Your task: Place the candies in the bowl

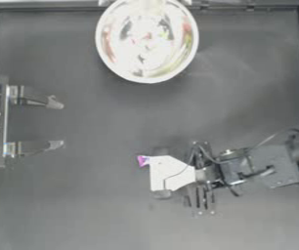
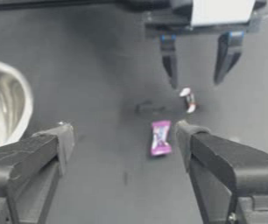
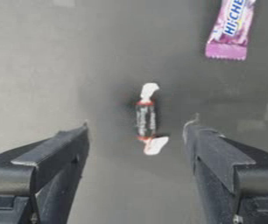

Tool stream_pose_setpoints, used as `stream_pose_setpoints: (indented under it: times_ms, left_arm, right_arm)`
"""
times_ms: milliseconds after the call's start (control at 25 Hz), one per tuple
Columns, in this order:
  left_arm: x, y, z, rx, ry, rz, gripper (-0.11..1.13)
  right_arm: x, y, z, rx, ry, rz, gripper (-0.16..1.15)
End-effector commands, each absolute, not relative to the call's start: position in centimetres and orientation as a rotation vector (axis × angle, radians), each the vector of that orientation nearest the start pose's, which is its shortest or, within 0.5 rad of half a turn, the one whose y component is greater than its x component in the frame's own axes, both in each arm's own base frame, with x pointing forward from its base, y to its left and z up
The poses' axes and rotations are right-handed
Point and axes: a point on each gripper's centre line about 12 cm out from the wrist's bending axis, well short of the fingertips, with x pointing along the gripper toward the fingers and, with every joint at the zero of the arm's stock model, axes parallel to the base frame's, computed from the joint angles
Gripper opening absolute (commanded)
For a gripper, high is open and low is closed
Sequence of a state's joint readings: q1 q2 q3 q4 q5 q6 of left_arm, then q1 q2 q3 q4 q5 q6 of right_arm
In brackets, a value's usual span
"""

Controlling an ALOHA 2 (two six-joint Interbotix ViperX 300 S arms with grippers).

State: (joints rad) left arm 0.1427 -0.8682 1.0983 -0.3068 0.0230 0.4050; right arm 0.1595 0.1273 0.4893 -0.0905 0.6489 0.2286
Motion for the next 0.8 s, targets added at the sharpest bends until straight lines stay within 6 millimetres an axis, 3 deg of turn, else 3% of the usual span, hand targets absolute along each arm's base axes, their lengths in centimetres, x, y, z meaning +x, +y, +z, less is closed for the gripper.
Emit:
stream_pose_setpoints:
  times_ms: [40, 400, 800]
  left_arm:
    - [21.5, 3.1, 27.2, 0.077, 0.244, 0.127, 1.0]
    - [21.5, 3.1, 27.1, 0.066, 0.248, 0.128, 1.0]
    - [21.5, 3.1, 27.1, 0.063, 0.242, 0.131, 1.0]
  right_arm:
    - [38.2, 5.5, 13.7, -0.001, 1.233, -0.004, 0.94]
    - [38.5, 5.3, 12.3, -0.022, 1.265, -0.013, 0.91]
    - [38.6, 5.4, 11.6, -0.028, 1.284, -0.015, 0.65]
